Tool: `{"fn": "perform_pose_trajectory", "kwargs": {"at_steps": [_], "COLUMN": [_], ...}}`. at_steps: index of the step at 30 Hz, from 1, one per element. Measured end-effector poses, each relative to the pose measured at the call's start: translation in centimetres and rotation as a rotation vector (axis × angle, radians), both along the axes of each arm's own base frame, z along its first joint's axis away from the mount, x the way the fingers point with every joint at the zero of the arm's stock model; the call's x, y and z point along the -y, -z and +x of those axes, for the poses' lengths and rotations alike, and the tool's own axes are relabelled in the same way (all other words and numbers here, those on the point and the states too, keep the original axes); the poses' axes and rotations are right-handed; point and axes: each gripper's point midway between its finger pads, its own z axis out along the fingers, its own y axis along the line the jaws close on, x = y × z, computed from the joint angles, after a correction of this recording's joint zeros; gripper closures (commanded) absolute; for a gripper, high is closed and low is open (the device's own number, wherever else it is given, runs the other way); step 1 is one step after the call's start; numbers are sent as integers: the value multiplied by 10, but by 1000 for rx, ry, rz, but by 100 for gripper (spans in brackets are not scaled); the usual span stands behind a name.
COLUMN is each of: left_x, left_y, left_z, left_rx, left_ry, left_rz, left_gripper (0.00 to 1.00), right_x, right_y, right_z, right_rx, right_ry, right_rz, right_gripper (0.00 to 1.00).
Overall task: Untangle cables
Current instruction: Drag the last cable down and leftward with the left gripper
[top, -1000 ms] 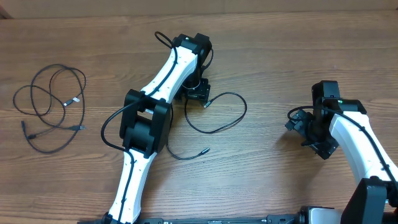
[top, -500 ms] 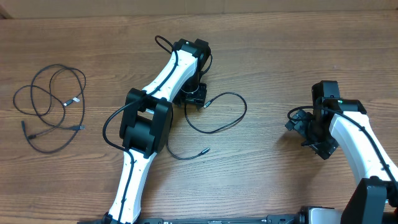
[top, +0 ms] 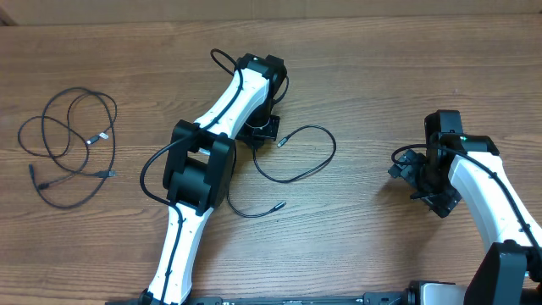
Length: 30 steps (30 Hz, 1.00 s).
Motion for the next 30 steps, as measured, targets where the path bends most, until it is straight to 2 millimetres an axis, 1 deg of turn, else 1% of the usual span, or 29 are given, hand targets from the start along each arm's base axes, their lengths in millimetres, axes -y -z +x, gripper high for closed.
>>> {"fn": "perform_pose_trajectory", "kwargs": {"at_steps": [3,5,7,11,13,15,22,24,27,30], "left_x": [-4,-8,-11,-17,-21,-25,-35,-35,-38,-42], "left_y": [-2,-7,-19,-52,-65,-71,-77,-77,-73,-66], "left_z": [0,-2,-5,-15,-22,-30,-50,-52,-57,-68], "left_rx": [7,8,11,18,6,-19,-103,-113,-135,-176], "left_ry": [-3,-3,-2,-1,0,1,2,3,3,4], "left_rz": [22,37,45,50,59,74,112,116,125,141], "left_gripper": [96,95,95,96,96,96,95,95,95,95], "right_x": [0,0,0,0,0,0,0,0,0,0], "right_y": [0,0,0,0,0,0,0,0,0,0], "right_z": [0,0,0,0,0,0,-1,-1,-1,-1], "right_rx": [-2,-2,-2,-2,-2,-2,-3,-4,-4,-4], "right_ry": [-1,-1,0,-1,0,-1,-5,-11,-16,-19], "right_rz": [0,0,0,0,0,0,0,0,0,0], "right_gripper": [0,0,0,0,0,0,0,0,0,0]}}
